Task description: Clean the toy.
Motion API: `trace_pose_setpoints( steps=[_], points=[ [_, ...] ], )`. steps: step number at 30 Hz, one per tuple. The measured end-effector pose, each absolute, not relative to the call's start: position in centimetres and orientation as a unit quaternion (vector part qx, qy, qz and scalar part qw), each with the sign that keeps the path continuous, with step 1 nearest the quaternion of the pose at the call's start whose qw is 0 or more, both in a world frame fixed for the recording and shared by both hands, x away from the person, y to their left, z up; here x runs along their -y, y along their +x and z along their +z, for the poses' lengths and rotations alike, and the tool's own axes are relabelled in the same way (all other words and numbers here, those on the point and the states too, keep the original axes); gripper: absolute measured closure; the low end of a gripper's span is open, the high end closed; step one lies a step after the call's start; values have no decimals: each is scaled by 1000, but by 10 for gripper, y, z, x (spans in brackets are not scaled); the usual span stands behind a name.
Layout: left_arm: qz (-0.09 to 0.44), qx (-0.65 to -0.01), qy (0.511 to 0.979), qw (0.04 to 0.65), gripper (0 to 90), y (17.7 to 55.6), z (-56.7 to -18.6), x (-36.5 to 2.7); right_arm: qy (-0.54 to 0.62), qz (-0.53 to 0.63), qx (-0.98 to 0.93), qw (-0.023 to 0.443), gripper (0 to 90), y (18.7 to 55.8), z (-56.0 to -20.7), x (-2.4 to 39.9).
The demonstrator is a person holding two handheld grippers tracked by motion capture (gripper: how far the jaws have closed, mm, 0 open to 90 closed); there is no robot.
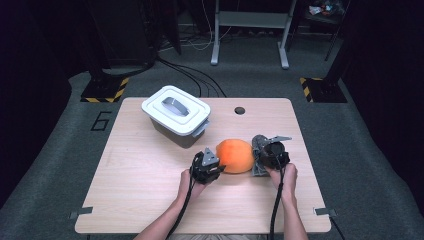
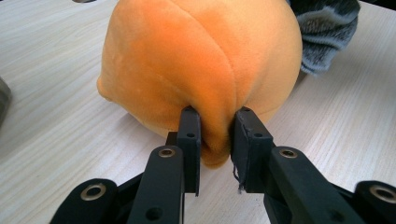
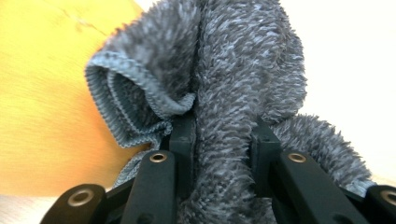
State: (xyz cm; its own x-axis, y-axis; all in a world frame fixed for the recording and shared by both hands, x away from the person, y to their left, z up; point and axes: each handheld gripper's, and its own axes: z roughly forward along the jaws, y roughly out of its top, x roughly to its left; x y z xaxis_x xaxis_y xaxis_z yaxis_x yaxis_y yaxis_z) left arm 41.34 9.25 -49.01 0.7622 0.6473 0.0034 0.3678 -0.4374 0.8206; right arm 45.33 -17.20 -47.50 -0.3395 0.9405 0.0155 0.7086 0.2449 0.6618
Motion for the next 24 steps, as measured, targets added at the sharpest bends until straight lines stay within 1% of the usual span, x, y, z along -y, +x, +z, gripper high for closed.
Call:
trace_pose_setpoints(
  steps=[2,6,9,14,19,24],
  points=[
    [163,-304,833,433,742,413,-490,-93,545,288,-764,190,682,455,-478,173],
    [163,-305,833,432,742,413,-490,-93,542,289,-765,195,681,453,-474,175],
    [164,-305,832,433,741,413,-490,-94,540,297,-759,207,682,448,-465,178],
    [167,-304,832,433,741,413,-489,-93,518,335,-756,220,681,435,-434,174],
    [168,-300,834,432,741,412,-488,-91,469,354,-778,224,679,428,-412,150],
    [169,-292,837,430,741,410,-486,-89,434,358,-799,212,669,432,-408,113]
  ],
)
